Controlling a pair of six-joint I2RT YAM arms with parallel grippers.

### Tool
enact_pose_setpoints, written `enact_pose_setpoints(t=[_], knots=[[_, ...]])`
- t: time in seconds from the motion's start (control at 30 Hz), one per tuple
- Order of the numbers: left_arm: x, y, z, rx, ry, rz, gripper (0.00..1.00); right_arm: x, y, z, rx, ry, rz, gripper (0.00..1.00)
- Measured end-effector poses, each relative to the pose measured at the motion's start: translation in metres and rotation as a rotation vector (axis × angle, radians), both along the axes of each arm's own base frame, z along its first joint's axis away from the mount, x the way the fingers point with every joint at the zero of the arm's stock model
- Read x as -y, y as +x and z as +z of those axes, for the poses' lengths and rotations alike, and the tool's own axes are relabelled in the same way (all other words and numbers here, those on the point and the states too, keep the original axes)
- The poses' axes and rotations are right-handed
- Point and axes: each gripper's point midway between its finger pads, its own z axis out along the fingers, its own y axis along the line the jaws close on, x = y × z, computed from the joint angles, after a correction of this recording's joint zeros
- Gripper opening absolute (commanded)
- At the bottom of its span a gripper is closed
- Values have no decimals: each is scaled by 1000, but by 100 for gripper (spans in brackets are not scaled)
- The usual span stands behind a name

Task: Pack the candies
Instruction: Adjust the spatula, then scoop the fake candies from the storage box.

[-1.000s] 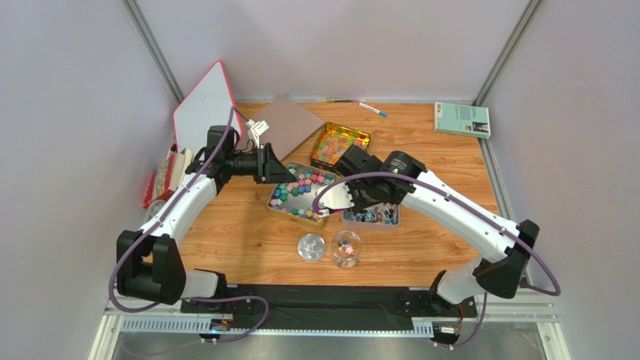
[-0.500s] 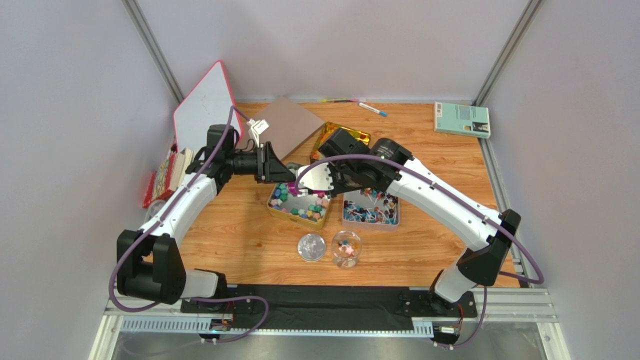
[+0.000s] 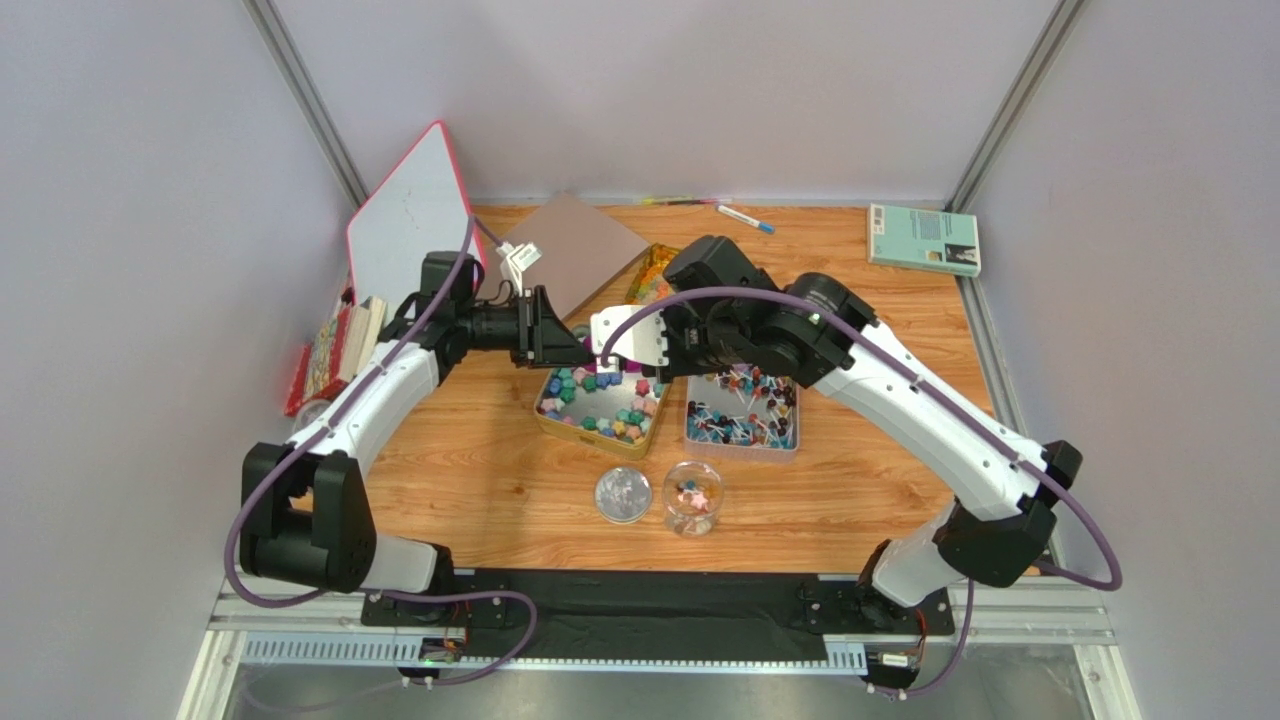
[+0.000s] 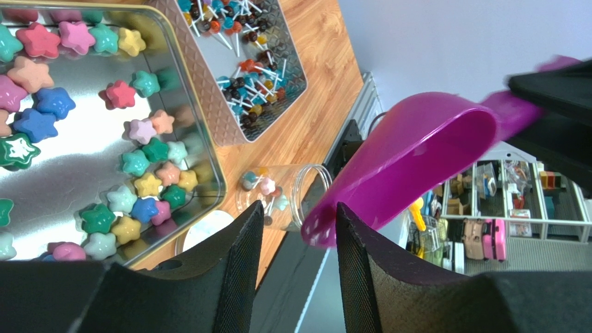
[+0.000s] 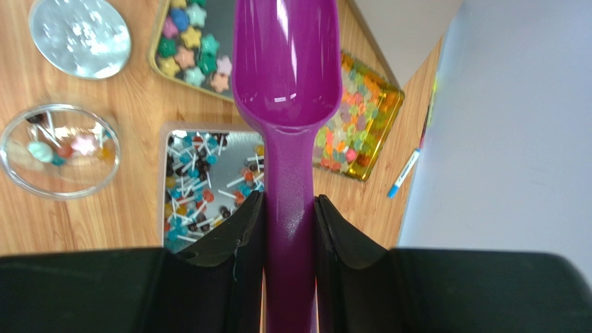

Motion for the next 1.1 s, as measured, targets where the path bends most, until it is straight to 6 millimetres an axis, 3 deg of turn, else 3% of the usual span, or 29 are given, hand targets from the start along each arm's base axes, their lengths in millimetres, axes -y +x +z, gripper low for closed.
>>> enact_pose_setpoints(t=[0.17,0.4,0.57,0.7,0.77,0.87,1.03,1.1], knots=[[0,3,-7,-16,9,5,49,-9,-11,19,-22,104,30,0],[-7,9,-3,14,57,25,50,-13,-8,14,-53,117,33,0],[-41,28,33,241,209,129,51,-7,10,3,-54,80,7,0],[-70,11,70,452,321,234,51,2,32,-19,-69,12,-17,0],[-74,2,75,479,342,251,51,3,42,-34,-88,-25,-25,0],[-80,-11,54,424,380,266,50,2,56,-61,-115,-101,-20,0],[-87,-36,-27,134,456,256,48,6,67,-104,-165,-245,-1,0],[-88,-46,-47,42,466,258,48,10,69,-113,-171,-286,3,0]])
